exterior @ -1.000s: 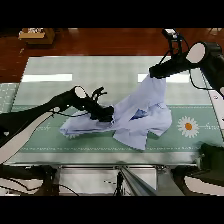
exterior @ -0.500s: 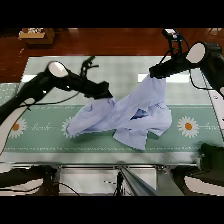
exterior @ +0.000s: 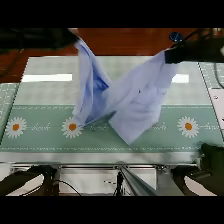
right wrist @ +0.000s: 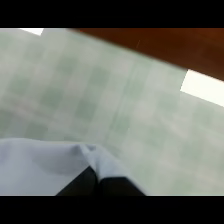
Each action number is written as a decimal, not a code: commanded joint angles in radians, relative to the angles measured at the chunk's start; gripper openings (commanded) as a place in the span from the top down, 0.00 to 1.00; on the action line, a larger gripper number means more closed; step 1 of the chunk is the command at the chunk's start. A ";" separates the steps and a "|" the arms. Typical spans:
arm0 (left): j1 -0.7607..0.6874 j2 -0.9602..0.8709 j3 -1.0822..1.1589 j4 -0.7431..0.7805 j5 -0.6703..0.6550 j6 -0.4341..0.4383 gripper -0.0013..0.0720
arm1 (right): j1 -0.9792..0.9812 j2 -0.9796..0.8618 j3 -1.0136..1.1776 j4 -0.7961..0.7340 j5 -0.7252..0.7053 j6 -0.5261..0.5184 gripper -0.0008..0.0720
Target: Fold the shirts.
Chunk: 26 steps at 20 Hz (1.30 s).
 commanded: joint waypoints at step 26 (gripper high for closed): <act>0.427 0.439 -0.322 0.482 -0.271 -0.019 0.96 | 0.000 0.235 0.227 -0.204 0.507 0.119 0.95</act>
